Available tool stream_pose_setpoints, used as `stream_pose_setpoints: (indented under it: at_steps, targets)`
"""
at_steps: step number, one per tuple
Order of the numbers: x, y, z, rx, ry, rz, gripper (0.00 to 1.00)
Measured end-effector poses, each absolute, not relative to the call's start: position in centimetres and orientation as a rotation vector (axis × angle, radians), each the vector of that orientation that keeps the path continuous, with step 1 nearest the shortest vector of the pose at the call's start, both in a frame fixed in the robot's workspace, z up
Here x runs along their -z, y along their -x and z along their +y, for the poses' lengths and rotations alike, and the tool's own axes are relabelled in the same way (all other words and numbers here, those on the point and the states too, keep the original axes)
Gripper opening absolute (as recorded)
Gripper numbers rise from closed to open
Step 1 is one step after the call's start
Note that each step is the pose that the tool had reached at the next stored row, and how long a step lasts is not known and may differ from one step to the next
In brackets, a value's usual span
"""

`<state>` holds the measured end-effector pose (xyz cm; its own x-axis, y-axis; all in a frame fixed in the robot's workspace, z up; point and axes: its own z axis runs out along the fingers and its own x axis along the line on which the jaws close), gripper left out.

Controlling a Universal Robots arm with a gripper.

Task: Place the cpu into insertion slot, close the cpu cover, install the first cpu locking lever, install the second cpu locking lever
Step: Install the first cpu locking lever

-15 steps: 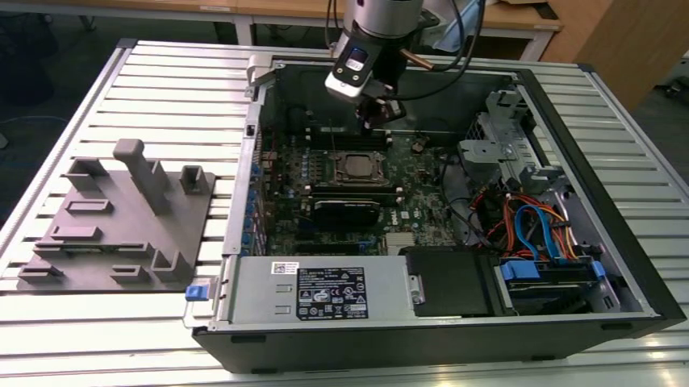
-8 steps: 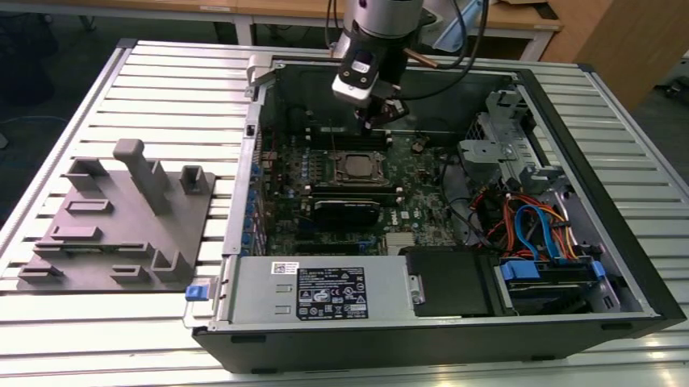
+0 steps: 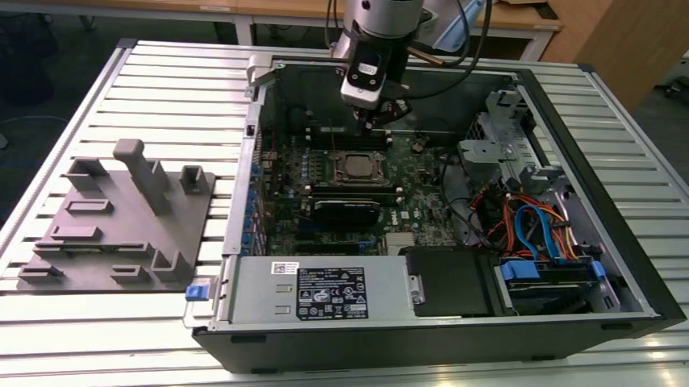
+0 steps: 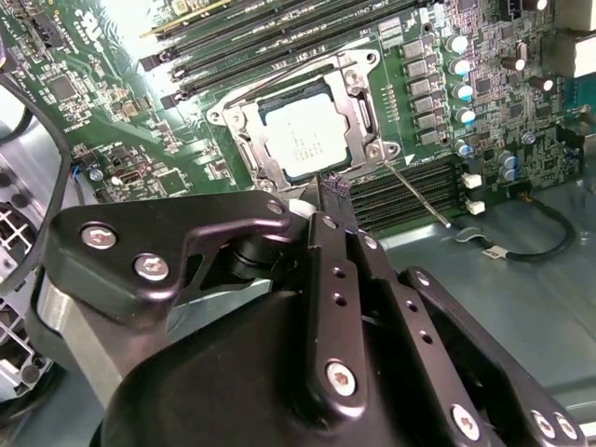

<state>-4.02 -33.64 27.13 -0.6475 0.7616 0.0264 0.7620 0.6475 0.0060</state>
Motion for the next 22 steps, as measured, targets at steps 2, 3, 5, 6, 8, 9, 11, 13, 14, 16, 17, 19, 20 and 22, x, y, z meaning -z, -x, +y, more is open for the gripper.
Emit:
stream_pose_setpoints:
  at_steps: [2, 3, 5, 6, 8, 9, 11, 13, 14, 16, 17, 19, 20, 22]
  targets:
    - [-27.13, 4.02, -33.64, 0.026, 1.308, -2.833, 0.10]
    - [-27.14, 4.02, -33.64, 0.026, 1.307, -2.833, 0.10]
    - [-27.13, 4.02, -33.64, 0.026, 1.307, -2.833, 0.10]
    - [-27.13, 4.02, -33.64, 0.026, 1.307, -2.833, 0.10]
    - [-27.13, 4.02, -33.64, 0.026, 1.307, -2.833, 0.10]
    - [-27.14, 4.02, -33.64, 0.026, 1.306, -2.833, 0.10]
    - [-27.14, 4.02, -33.64, 0.026, 1.305, -2.834, 0.10]
    - [-27.14, 4.02, -33.64, 0.026, 1.302, -2.835, 0.10]
    - [-27.14, 4.02, -33.64, 0.026, 1.299, -2.837, 0.10]
    - [-27.14, 4.02, -33.64, 0.025, 1.290, -2.841, 0.10]
    - [-27.13, 4.02, -33.64, 0.025, 1.281, -2.845, 0.10]
    - [-27.13, 4.02, -33.64, 0.025, 1.258, -2.855, 0.10]
    - [-27.13, 4.02, -33.64, 0.025, 1.244, -2.861, 0.10]
    - [-27.14, 4.02, -33.64, 0.025, 1.214, -2.873, 0.10]
